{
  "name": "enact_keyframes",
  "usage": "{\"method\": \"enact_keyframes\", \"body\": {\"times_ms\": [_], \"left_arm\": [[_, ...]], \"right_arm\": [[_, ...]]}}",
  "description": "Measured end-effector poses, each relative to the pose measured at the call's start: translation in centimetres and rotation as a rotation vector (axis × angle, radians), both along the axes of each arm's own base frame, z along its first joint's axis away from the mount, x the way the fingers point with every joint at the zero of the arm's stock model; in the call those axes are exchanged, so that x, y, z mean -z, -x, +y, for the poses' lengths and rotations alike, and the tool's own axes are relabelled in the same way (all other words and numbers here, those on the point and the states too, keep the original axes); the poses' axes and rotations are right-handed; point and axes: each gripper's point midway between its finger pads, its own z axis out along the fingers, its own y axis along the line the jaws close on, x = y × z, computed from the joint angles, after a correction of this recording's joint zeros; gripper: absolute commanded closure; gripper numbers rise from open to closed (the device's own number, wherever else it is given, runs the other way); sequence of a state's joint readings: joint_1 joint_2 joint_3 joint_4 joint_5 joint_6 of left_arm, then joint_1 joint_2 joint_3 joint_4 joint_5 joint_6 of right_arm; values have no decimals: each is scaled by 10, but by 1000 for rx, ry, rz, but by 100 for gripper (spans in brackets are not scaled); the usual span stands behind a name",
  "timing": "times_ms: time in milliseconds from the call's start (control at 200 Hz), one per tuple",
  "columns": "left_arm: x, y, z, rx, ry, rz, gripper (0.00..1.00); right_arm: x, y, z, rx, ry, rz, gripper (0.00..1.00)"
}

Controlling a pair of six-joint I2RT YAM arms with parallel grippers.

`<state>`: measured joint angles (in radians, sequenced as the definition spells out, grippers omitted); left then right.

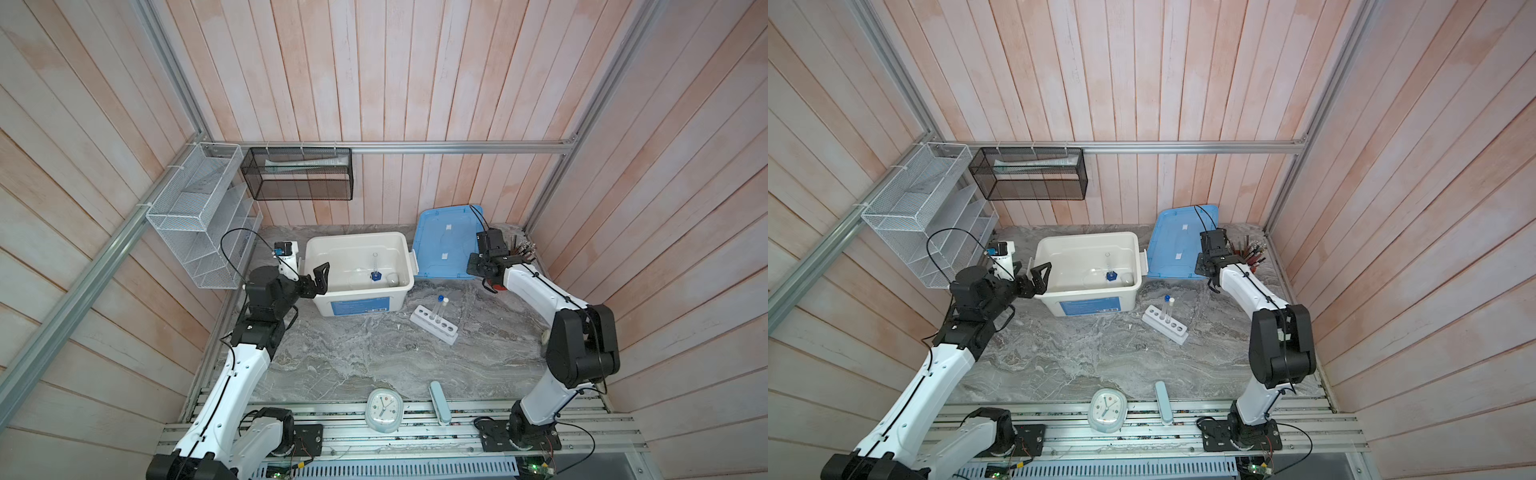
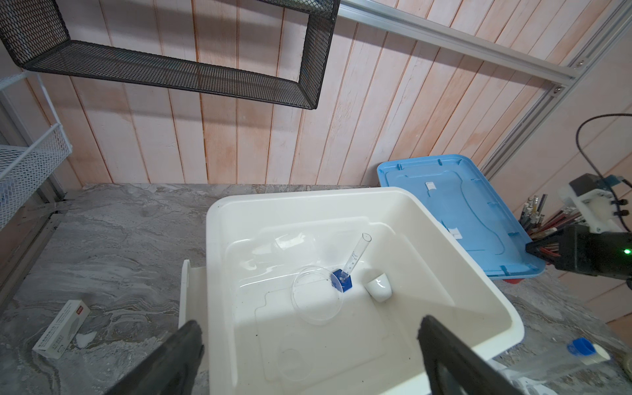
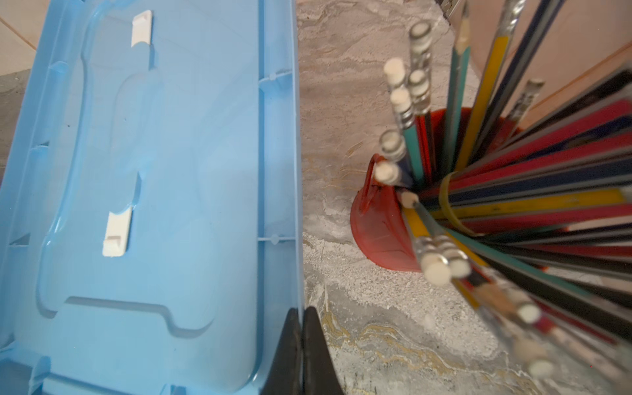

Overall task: Organize the chemistry lab equipment
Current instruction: 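Lift the blue lid upright with the right gripper while the left gripper reaches toward it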

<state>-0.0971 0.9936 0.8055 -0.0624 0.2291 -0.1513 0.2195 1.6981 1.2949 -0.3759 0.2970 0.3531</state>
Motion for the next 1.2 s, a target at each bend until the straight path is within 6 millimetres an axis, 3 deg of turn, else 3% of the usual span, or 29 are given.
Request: {"method": "enact_keyframes", "body": {"times_ms": [215, 505, 635, 855, 1200], "left_arm": [[-1, 1, -3, 17, 12, 1, 0], [7, 0, -20, 107, 57, 34, 0], [4, -1, -36, 163, 63, 38, 0], [-5, 1, -83, 330, 78, 29, 0], [2, -3, -141, 526, 140, 51, 0]], "right_arm": [[-33, 4, 0, -17, 53, -42, 100], [-134, 9, -10, -3, 109, -225, 100], [-165, 22, -17, 12, 127, -282, 100], [-193, 49, -18, -3, 132, -322, 100], [-213, 76, 12, -118, 112, -357, 100]]}}
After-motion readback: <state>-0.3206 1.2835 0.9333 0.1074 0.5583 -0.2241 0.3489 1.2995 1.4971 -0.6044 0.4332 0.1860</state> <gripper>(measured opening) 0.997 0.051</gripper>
